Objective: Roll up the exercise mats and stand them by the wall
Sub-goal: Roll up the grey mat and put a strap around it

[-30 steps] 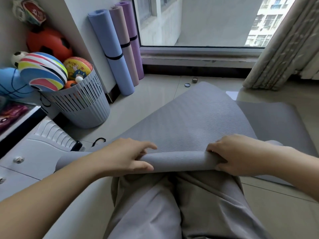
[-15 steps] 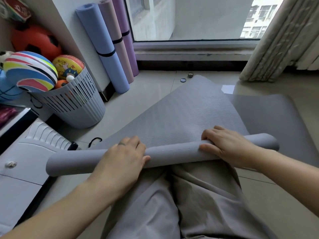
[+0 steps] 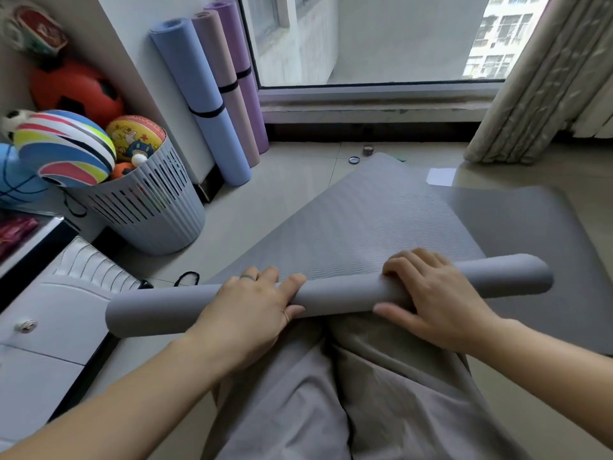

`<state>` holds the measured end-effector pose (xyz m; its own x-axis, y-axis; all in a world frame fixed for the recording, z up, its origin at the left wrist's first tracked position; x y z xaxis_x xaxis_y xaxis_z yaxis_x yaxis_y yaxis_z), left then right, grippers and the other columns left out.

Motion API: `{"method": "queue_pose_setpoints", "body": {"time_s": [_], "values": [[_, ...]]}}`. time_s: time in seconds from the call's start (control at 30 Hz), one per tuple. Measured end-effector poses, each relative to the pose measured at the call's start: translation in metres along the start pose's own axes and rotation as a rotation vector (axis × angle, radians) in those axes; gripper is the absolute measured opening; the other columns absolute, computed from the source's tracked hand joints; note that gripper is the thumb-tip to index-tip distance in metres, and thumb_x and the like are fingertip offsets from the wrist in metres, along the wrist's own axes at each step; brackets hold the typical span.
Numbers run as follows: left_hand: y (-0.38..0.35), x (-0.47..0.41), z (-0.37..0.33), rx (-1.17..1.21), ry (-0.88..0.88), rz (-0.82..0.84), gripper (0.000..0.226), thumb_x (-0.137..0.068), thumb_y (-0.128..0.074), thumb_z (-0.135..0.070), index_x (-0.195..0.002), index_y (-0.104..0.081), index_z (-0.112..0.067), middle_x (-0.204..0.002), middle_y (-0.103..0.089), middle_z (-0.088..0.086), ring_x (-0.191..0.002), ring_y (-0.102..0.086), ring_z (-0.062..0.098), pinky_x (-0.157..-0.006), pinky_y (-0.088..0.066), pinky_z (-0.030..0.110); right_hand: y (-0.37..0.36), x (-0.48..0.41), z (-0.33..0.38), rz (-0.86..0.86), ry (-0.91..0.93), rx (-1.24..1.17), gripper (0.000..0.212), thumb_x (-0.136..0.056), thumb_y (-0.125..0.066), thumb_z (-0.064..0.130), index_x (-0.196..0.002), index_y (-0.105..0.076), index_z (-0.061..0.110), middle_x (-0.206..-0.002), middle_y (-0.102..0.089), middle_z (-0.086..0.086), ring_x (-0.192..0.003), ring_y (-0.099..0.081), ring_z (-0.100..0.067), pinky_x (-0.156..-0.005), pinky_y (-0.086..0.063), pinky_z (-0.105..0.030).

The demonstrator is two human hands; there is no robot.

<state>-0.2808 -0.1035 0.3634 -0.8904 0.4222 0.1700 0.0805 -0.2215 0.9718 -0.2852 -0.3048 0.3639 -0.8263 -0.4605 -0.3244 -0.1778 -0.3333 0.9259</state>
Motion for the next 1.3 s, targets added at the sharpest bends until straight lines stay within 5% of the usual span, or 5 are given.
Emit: {"method": "queue_pose_setpoints", "body": {"time_s": [0.33,0.73,1.07,1.2,1.3], "values": [[0.000,-0.013,0.018,0.185,-0.001,0.123,0.068,-0.079,-0.026,-0.076,-0.138,-0.027,-0.041,-0.125,-0.048,-0.009,-0.116,-0.049,0.017,-0.096,-0.039,0.035,-0.014,-0.041,-0.008,0.493,-0.027,0.087,0.067,-0.080,-0.036,0.077,-0.112,-0.044,0.019,-0.107,-0.058,0.000,-0.095,-0.053,-0.021,-0.077,-0.040,-0.034],[0.021,0.017,0.001,0.084,-0.056,-0.005,0.056,-0.073,-0.061,-0.040,-0.123,-0.037,-0.037,-0.111,-0.056,-0.008,-0.103,-0.057,0.019,-0.081,-0.045,0.034,0.001,-0.018,0.015,0.760,-0.021,-0.049,0.059,-0.070,-0.034,0.081,-0.101,-0.031,0.031,-0.095,-0.047,0.010,-0.084,-0.047,-0.013,-0.071,-0.035,-0.027],[-0.008,0.014,0.000,0.266,-0.053,0.235,0.052,-0.072,-0.061,-0.033,-0.119,-0.039,-0.037,-0.109,-0.050,-0.007,-0.106,-0.050,0.018,-0.080,-0.046,0.032,-0.002,-0.002,0.031,0.201,0.152,0.205,0.067,-0.073,-0.040,0.079,-0.099,-0.057,0.020,-0.090,-0.054,0.001,-0.076,-0.052,-0.021,-0.064,-0.049,-0.034],[0.004,0.018,-0.004,0.127,-0.007,0.030,0.067,-0.069,-0.070,-0.040,-0.128,-0.039,-0.030,-0.119,-0.037,-0.002,-0.112,-0.040,0.021,-0.091,-0.044,0.038,-0.016,-0.020,0.018,0.540,0.090,0.088,0.072,-0.073,-0.039,0.081,-0.116,-0.046,0.024,-0.111,-0.049,0.006,-0.101,-0.047,-0.015,-0.082,-0.040,-0.029],[0.001,0.023,-0.014,0.047,-0.026,-0.165,0.089,-0.039,-0.088,-0.043,-0.116,-0.051,-0.019,-0.097,-0.056,0.004,-0.081,-0.059,0.026,-0.066,-0.052,0.043,-0.022,-0.028,0.013,0.738,0.025,-0.047,0.064,-0.078,-0.052,0.072,-0.117,-0.047,0.022,-0.112,-0.051,0.007,-0.103,-0.050,-0.014,-0.079,-0.039,-0.027]]}}
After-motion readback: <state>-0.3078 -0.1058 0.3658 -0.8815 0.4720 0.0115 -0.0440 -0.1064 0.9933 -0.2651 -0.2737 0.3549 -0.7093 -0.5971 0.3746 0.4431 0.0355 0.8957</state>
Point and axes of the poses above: each hand's wrist, its own x-axis away from the middle knuckle, its own y-axis out of the back of the hand, z = x × y, the point moved 8 cm from there along -x, towards the middle knuckle
